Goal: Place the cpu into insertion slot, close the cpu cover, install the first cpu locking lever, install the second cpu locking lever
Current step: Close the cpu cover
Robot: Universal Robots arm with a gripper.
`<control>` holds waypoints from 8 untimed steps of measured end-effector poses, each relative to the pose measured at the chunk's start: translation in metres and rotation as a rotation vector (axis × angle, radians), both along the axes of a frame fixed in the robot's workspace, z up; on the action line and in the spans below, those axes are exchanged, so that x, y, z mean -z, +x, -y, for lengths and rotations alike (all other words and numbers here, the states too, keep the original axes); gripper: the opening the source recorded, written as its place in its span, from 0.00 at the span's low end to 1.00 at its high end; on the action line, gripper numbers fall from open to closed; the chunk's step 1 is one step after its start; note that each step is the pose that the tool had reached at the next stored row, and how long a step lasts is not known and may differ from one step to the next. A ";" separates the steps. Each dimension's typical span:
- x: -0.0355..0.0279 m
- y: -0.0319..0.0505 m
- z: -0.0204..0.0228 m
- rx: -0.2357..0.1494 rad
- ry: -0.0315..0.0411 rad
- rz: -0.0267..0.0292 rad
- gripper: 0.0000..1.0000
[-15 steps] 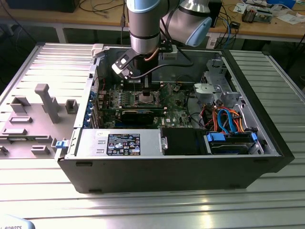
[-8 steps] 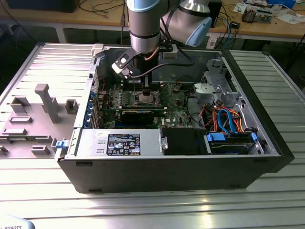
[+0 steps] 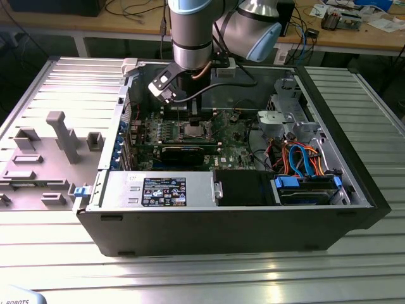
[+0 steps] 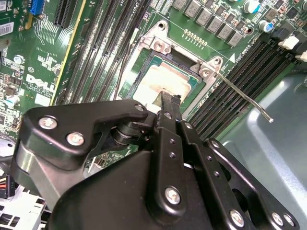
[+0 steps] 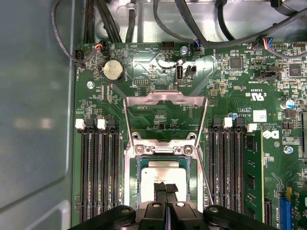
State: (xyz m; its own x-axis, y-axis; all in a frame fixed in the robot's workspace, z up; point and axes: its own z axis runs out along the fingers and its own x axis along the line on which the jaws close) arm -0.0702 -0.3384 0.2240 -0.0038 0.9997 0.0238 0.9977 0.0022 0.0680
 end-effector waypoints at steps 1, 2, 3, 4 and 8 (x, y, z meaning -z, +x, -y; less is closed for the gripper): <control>-0.0001 0.0000 0.0000 0.000 -0.0002 -0.0001 0.11; -0.0002 0.0000 0.0000 0.000 -0.0003 -0.0001 0.11; -0.0003 0.0000 0.0001 0.000 -0.0003 -0.0001 0.11; -0.0004 0.0000 0.0001 0.000 -0.0003 -0.0002 0.11; -0.0020 0.0000 0.0000 0.000 -0.0002 -0.0001 0.11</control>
State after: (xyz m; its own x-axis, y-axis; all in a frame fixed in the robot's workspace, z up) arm -0.0702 -0.3385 0.2260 -0.0037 0.9997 0.0236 0.9977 0.0021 0.0679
